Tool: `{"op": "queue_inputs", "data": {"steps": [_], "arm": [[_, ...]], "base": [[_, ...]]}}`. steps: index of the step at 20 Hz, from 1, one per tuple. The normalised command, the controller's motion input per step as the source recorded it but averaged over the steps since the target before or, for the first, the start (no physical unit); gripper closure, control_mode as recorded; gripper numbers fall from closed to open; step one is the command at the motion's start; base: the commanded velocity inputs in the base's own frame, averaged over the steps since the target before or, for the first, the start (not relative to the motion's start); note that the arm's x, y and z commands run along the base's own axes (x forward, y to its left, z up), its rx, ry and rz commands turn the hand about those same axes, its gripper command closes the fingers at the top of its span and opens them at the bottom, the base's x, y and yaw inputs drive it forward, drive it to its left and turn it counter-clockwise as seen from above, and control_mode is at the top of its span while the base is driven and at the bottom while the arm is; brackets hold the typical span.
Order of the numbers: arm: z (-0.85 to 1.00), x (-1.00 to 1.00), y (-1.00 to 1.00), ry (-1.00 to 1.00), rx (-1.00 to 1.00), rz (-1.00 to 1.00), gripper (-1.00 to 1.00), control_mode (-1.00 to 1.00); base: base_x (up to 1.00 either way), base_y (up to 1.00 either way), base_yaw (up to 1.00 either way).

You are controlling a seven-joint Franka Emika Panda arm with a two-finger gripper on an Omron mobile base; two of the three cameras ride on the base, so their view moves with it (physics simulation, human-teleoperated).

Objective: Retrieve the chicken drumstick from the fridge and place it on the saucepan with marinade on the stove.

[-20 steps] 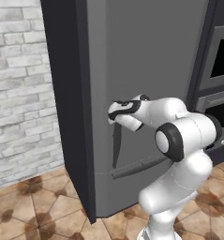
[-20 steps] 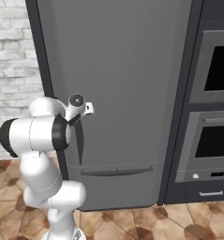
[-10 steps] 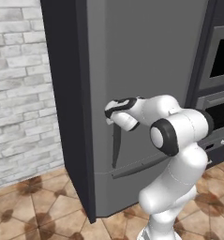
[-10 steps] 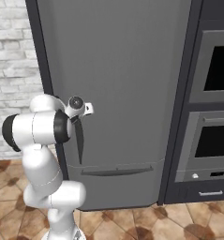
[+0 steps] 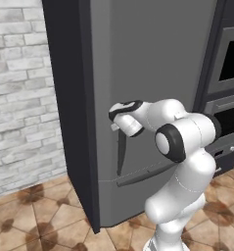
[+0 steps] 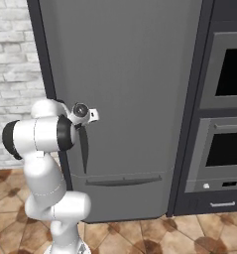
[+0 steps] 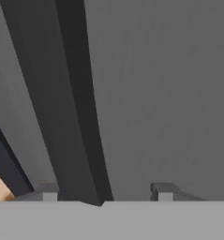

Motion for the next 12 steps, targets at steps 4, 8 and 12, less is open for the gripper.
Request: {"op": "queue_inputs", "data": {"steps": [4, 8, 12], "arm": [[0.00, 0.00, 0.00, 0.00, 0.00, 0.00, 1.00, -1.00], [0.00, -0.11, -0.07, 0.00, 0.00, 0.00, 1.00, -1.00], [0.00, -0.27, -0.36, 0.00, 0.00, 0.00, 1.00, -1.00]], "base": [[0.00, 0.00, 0.00], [0.00, 0.00, 0.00], [0.00, 0.00, 0.00]]}}
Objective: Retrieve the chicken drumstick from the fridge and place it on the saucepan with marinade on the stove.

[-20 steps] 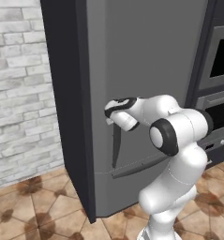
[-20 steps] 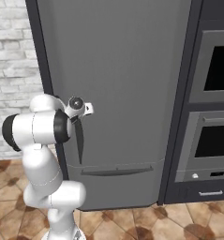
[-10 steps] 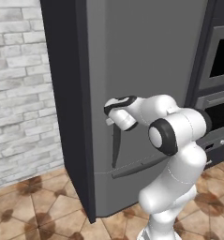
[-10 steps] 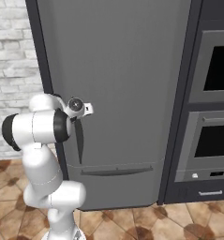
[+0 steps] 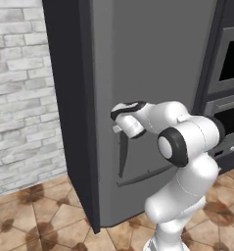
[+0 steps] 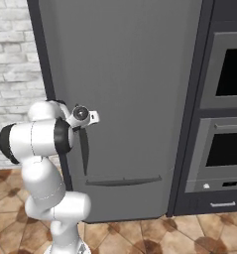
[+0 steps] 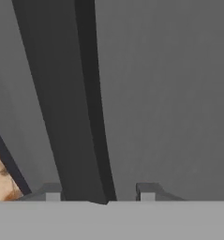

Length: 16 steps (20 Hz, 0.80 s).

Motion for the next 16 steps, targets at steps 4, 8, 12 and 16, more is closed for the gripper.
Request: {"op": "queue_inputs", "data": {"steps": [4, 8, 12, 16], "arm": [[0.00, -0.22, -0.47, 0.00, 0.00, 0.00, 1.00, -1.00], [0.00, -0.15, -0.53, 0.00, 0.00, 0.00, 1.00, -1.00], [-0.03, -0.13, -0.48, 0.00, 0.00, 0.01, 1.00, -1.00], [-0.09, -0.13, -0.51, 0.00, 0.00, 0.04, 1.00, -1.00]], "base": [[0.00, 0.00, 0.00], [0.00, 0.00, 0.00], [0.00, 0.00, 0.00], [0.00, 0.00, 0.00]]}}
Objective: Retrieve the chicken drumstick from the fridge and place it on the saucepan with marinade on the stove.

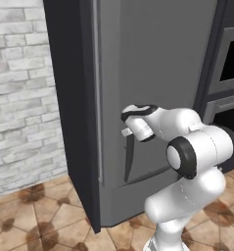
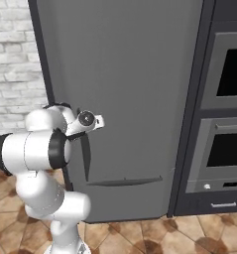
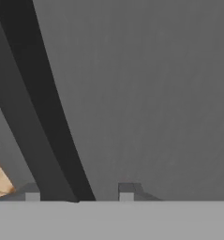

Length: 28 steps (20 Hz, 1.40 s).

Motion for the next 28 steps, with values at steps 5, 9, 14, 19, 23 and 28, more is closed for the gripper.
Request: {"op": "queue_inputs", "data": {"steps": [5, 9, 14, 19, 23, 28], "arm": [[-0.06, -0.23, -0.59, 0.00, 0.00, 0.06, 1.00, -1.00], [-0.02, -0.29, -0.63, 0.00, 0.00, 0.05, 1.00, -1.00], [-0.05, -0.21, -0.62, 0.00, 0.00, 0.08, 1.00, -1.00], [-0.10, -0.21, -0.66, 0.00, 0.00, 0.12, 1.00, -1.00], [-0.12, -0.22, -0.61, 0.00, 0.00, 0.12, 1.00, -1.00], [-0.17, -0.21, -0.57, 0.00, 0.00, 0.12, 1.00, -1.00]], "base": [[0.00, 0.00, 0.00], [0.00, 0.00, 0.00], [0.00, 0.00, 0.00], [0.00, 0.00, 0.00], [0.00, 0.00, 0.00], [0.00, 0.00, 0.00]]}}
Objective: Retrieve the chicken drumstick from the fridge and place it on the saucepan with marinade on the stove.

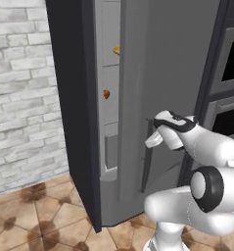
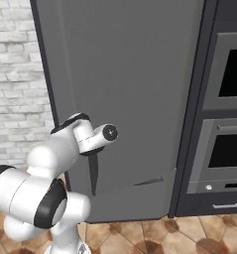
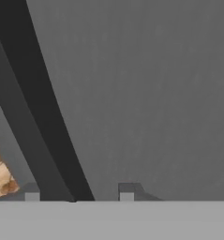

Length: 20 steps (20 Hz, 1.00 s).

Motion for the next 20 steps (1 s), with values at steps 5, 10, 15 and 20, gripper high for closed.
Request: {"op": "queue_inputs", "data": {"steps": [5, 10, 15, 20], "arm": [[-0.22, -0.20, -0.55, 0.00, 0.00, 0.12, 1.00, -1.00], [-0.24, -0.20, -0.57, 0.00, 0.00, 0.12, 1.00, -1.00], [-0.24, -0.20, -0.58, 0.00, 0.00, 0.12, 1.00, -1.00], [-0.25, -0.19, -0.58, 0.00, 0.00, 0.11, 1.00, -1.00]], "base": [[0.00, 0.00, 0.00], [0.00, 0.00, 0.00], [0.00, 0.00, 0.00], [0.00, 0.00, 0.00]]}}
